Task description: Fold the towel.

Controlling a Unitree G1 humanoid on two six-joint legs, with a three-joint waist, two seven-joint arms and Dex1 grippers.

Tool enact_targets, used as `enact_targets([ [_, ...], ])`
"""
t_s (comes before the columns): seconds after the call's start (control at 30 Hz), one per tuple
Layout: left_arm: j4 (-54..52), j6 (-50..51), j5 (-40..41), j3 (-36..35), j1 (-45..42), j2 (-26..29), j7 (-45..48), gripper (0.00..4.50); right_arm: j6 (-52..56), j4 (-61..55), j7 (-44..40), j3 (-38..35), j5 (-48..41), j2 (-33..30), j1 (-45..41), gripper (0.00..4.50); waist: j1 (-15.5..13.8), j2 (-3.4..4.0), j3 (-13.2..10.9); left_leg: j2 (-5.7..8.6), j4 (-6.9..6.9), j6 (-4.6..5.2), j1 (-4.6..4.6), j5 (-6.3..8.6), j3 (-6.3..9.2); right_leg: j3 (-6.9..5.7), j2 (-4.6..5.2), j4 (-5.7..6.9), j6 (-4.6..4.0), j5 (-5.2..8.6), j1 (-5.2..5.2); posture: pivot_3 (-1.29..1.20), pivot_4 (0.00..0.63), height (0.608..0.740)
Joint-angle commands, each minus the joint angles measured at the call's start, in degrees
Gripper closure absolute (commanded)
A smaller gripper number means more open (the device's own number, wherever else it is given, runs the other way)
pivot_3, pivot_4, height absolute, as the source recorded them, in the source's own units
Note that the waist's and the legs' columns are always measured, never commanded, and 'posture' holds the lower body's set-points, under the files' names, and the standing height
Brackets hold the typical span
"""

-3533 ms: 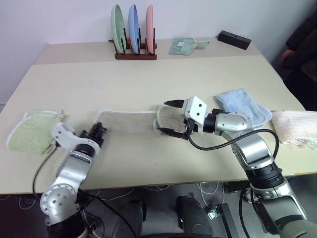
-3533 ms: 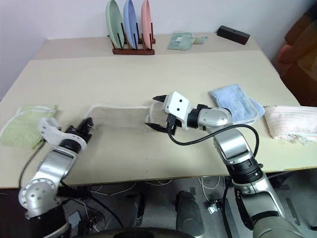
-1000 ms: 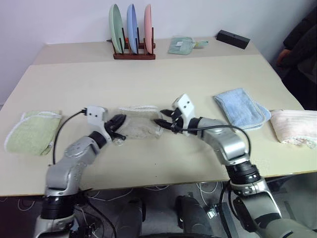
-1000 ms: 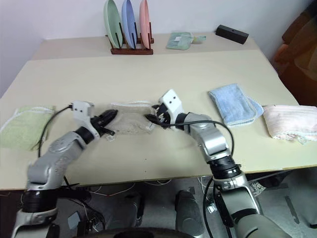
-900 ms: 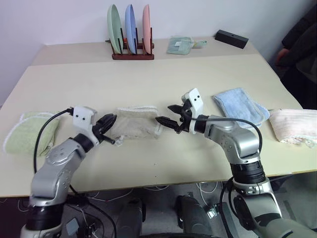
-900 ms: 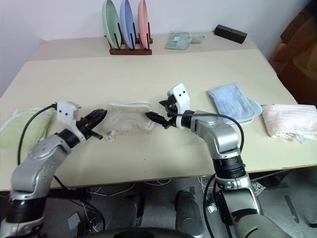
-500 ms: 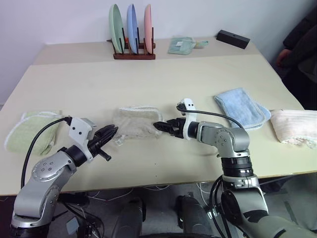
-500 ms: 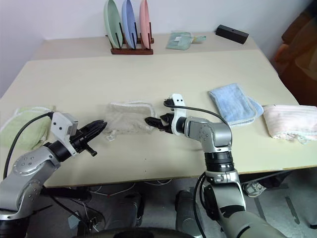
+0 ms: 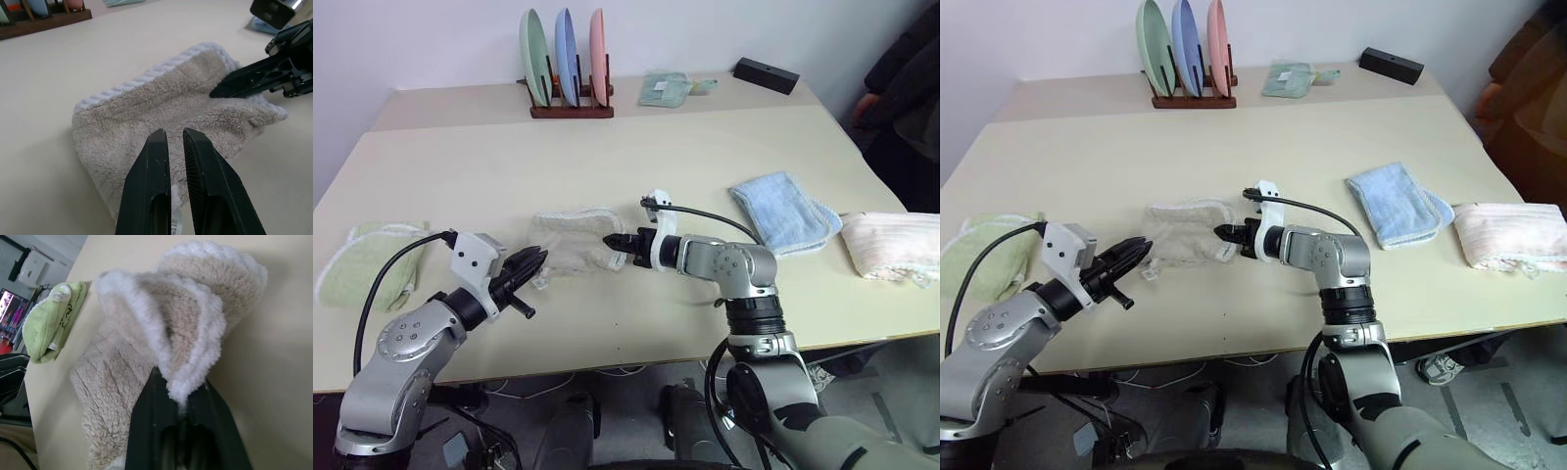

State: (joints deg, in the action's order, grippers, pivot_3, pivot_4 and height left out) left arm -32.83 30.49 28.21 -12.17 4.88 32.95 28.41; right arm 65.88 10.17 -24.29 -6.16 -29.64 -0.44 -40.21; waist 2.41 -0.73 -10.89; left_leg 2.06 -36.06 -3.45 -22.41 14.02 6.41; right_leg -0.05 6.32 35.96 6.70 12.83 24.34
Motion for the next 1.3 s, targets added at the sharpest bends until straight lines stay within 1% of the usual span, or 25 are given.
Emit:
enact_targets([
  [0.03, -2.1, -0.2, 0.1, 0.0, -0.5, -0.3, -0.4, 4.03, -1.5, -7.2, -0.4, -2.6, -2.8, -2.0, -1.4, 4.42, 0.0, 0.02, 0.0, 0.00, 0.00, 0.00, 0.00, 0.00, 0.00, 0.00, 0.00, 0.00, 0.00, 0.00, 0.00, 0.00, 0.150, 0.740],
  [0.1, -2.1, 0.1, 0.4, 0.2, -1.3, -0.6, -0.8, 4.03, -2.5, -11.0, 0.5, -6.8, -4.9, -4.1, -3.0, 4.42, -0.3, 0.04, 0.0, 0.01, -0.02, 0.00, -0.03, 0.00, 0.00, 0.00, 0.01, 0.00, 0.00, 0.00, 0.01, 0.00, 0.150, 0.740],
  [0.17, -2.2, 0.4, 0.7, 0.5, -2.0, -1.2, -1.0, 4.03, -2.8, -12.4, 3.2, -12.0, -5.9, -7.3, -4.7, 4.42, -0.5, 0.04, 0.0, 0.02, -0.05, 0.00, -0.06, 0.00, 0.00, -0.01, 0.01, -0.02, 0.01, 0.00, 0.01, 0.00, 0.150, 0.740],
  [0.23, -1.8, 0.5, 0.4, 1.4, -3.0, -1.7, -1.1, 4.03, -2.8, -12.3, 6.0, -17.1, -6.5, -10.9, -5.9, 4.42, -0.8, 0.03, 0.0, 0.03, -0.05, 0.00, -0.06, 0.00, 0.00, 0.00, 0.03, -0.02, 0.01, 0.00, 0.01, 0.00, 0.150, 0.740],
  [0.33, 0.3, 0.4, -0.3, 5.0, -6.1, -3.0, -0.8, 4.03, -3.0, -10.2, 12.4, -26.6, -6.2, -16.7, -6.8, 4.42, -1.7, 0.02, 0.0, 0.03, -0.03, 0.00, -0.06, 0.00, -0.01, -0.01, 0.03, -0.04, 0.01, 0.00, 0.01, 0.00, 0.150, 0.740],
  [0.43, 2.4, 0.1, -1.0, 7.7, -9.1, -4.1, -0.2, 4.03, -2.6, -8.4, 18.5, -33.9, -7.2, -18.4, -5.8, 4.42, -1.7, 0.02, 0.0, 0.05, -0.05, 0.01, -0.09, 0.00, -0.05, -0.01, 0.06, -0.08, 0.01, 0.00, -0.01, 0.00, 0.150, 0.740],
  [0.5, 4.1, -0.2, -1.3, 9.7, -11.6, -5.1, 0.5, 4.03, -1.6, -8.9, 24.5, -41.1, -8.1, -17.7, -3.7, 4.42, -1.4, 0.03, 0.0, 0.04, -0.02, 0.02, -0.06, 0.00, -0.07, -0.01, 0.07, -0.07, 0.01, 0.00, -0.01, 0.00, 0.150, 0.740],
  [0.53, 4.7, -0.2, -1.3, 10.2, -12.4, -5.4, 0.7, 4.03, -1.0, -9.3, 26.5, -43.5, -8.6, -17.4, -2.9, 4.42, -1.4, 0.04, 0.0, 0.02, -0.01, 0.03, -0.06, 0.00, -0.07, -0.01, 0.05, -0.06, 0.01, 0.00, 0.00, 0.00, 0.150, 0.740],
  [0.7, 6.6, -0.8, -2.0, 12.1, -14.1, -6.3, 2.0, 4.03, 2.8, -16.2, 33.2, -49.0, -11.4, -14.9, 3.7, 4.42, -1.2, 0.20, 0.0, 0.01, 0.00, 0.07, -0.04, 0.02, -0.12, 0.03, 0.05, -0.01, 0.01, 0.00, 0.00, 0.00, 0.150, 0.740],
  [0.8, 7.1, -1.1, -2.3, 12.7, -14.2, -6.5, 2.6, 4.03, 4.4, -18.1, 35.8, -50.1, -12.7, -14.1, 5.4, 4.42, -1.2, 0.27, 0.0, 0.01, -0.06, 0.07, -0.03, 0.02, -0.14, 0.05, 0.06, 0.03, 0.01, 0.00, 0.00, 0.00, 0.150, 0.740],
  [0.93, 7.9, -1.5, -2.9, 13.6, -14.5, -6.8, 3.3, 4.03, 4.0, -18.8, 37.6, -50.3, -13.8, -13.9, 6.7, 4.42, -1.4, 0.27, 0.0, 0.02, -0.07, 0.08, -0.04, 0.02, -0.13, 0.04, 0.06, 0.01, 0.01, 0.00, -0.01, 0.00, 0.150, 0.740],
  [0.97, 8.2, -1.6, -3.1, 13.8, -14.7, -6.9, 3.5, 4.03, 3.4, -18.9, 37.7, -50.5, -14.4, -14.0, 6.6, 4.14, -1.5, 0.27, 0.0, 0.02, -0.07, 0.08, -0.04, 0.02, -0.13, 0.04, 0.05, 0.01, 0.01, 0.00, -0.01, 0.00, 0.150, 0.740],
  [1.07, 8.8, -1.7, -3.3, 14.0, -15.0, -7.3, 3.8, 4.03, 1.0, -19.7, 36.8, -49.1, -15.0, -15.4, 6.9, 3.03, -1.4, 0.28, 0.0, 0.02, -0.07, 0.08, -0.05, 0.02, -0.13, 0.04, 0.06, -0.01, 0.01, 0.00, -0.01, 0.00, 0.150, 0.740],
  [1.17, 9.0, -1.8, -3.7, 14.3, -15.0, -7.7, 3.9, 4.03, -2.2, -20.4, 34.9, -46.2, -13.7, -18.1, 7.9, 1.50, -1.4, 0.28, 0.0, 0.02, -0.06, 0.08, -0.05, 0.02, -0.13, 0.04, 0.06, -0.01, 0.02, 0.01, -0.01, 0.00, 0.150, 0.740],
  [1.2, 9.0, -1.7, -3.9, 14.6, -15.1, -8.0, 3.8, 4.03, -3.3, -20.2, 34.5, -45.4, -13.2, -19.0, 8.2, 0.93, -1.4, 0.28, 0.0, 0.02, -0.06, 0.08, -0.05, 0.02, -0.13, 0.04, 0.06, -0.01, 0.02, 0.01, -0.01, 0.00, 0.150, 0.740],
  [1.23, 9.5, -2.2, -4.0, 14.2, -14.9, -7.9, 4.1, 4.03, -6.2, -21.4, 33.1, -42.8, -10.9, -21.4, 9.0, 0.57, -1.4, 0.28, 0.0, 0.02, -0.06, 0.08, -0.05, 0.02, -0.13, 0.04, 0.06, -0.01, 0.02, 0.01, -0.01, 0.00, 0.150, 0.740],
  [1.3, 10.8, -3.3, -4.6, 13.1, -15.2, -8.4, 3.6, 4.03, -11.9, -22.8, 30.3, -37.7, -6.3, -25.9, 10.3, 0.57, -1.4, 0.30, 0.0, 0.03, -0.06, 0.08, -0.05, 0.02, -0.14, 0.04, 0.06, -0.03, 0.03, 0.01, -0.01, 0.00, 0.150, 0.740],
])
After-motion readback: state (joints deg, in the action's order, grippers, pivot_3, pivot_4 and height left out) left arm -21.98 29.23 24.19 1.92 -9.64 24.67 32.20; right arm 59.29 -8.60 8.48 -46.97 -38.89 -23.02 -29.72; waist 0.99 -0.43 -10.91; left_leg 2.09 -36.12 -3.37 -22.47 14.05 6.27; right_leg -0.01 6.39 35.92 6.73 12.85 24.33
